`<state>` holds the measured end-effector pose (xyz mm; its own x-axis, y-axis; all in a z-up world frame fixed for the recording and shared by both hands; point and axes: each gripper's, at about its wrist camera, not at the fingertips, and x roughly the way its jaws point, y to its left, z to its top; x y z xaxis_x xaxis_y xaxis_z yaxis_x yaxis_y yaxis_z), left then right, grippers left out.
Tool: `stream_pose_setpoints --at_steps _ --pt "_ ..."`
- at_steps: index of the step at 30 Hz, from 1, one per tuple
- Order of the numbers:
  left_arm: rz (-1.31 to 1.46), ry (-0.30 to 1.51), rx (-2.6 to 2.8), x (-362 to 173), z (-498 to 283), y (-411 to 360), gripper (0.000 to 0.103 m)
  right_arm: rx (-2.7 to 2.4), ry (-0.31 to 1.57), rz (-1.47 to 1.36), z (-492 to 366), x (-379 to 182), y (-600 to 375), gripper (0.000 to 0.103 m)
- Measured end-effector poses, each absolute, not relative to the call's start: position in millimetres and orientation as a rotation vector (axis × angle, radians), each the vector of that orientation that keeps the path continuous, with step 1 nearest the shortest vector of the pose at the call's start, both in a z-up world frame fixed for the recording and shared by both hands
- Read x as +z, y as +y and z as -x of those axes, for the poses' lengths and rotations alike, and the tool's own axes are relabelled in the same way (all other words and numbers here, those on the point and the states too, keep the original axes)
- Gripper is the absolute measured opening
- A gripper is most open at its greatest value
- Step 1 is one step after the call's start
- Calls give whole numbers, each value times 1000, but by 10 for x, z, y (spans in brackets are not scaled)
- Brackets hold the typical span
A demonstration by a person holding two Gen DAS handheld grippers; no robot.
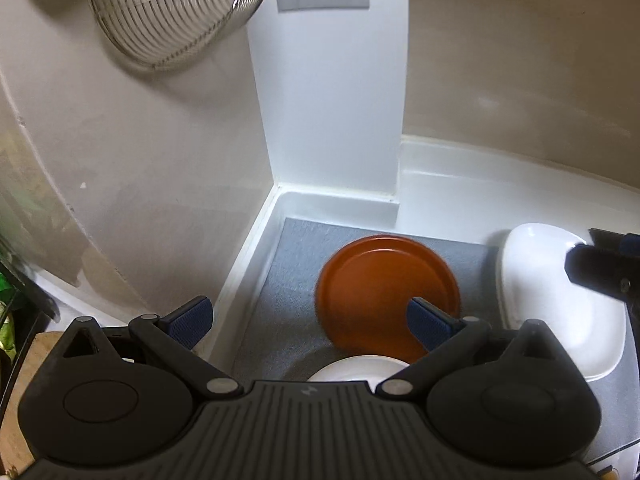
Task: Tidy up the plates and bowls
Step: 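Move both grippers toward the orange plate on the mat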
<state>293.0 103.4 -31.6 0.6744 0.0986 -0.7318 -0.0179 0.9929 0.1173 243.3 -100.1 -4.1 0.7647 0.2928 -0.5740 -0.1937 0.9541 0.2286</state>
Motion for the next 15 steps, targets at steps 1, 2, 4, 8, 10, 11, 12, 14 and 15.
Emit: stream_pose_setpoints --at_steps 1,2,4,8,10,11,12,14,15 --pt "-103 830 63 -332 -2952 1055 103 263 657 -167 -2485 -61 -984 95" --pt "-102 832 61 -345 -2976 1077 103 259 663 -173 -2518 -76 -972 95" --pt "-92 837 57 -365 -3033 1120 103 250 672 -182 -2607 -120 -949 95" --pt "-83 864 33 -436 -3167 1167 103 219 694 -208 -2809 -236 -914 95" --pt "-89 884 24 -474 -3229 1173 103 197 709 -219 -2925 -303 -895 95" --pt "-87 898 20 -499 -3264 1176 103 188 715 -225 -2974 -336 -892 95" --pt "-83 913 13 -521 -3292 1178 103 178 720 -235 -3024 -370 -891 95" --pt "-70 928 5 -547 -3312 1189 103 160 751 -265 -3120 -443 -903 95" --pt "-57 930 8 -558 -3316 1200 103 165 768 -283 -3161 -479 -914 95"
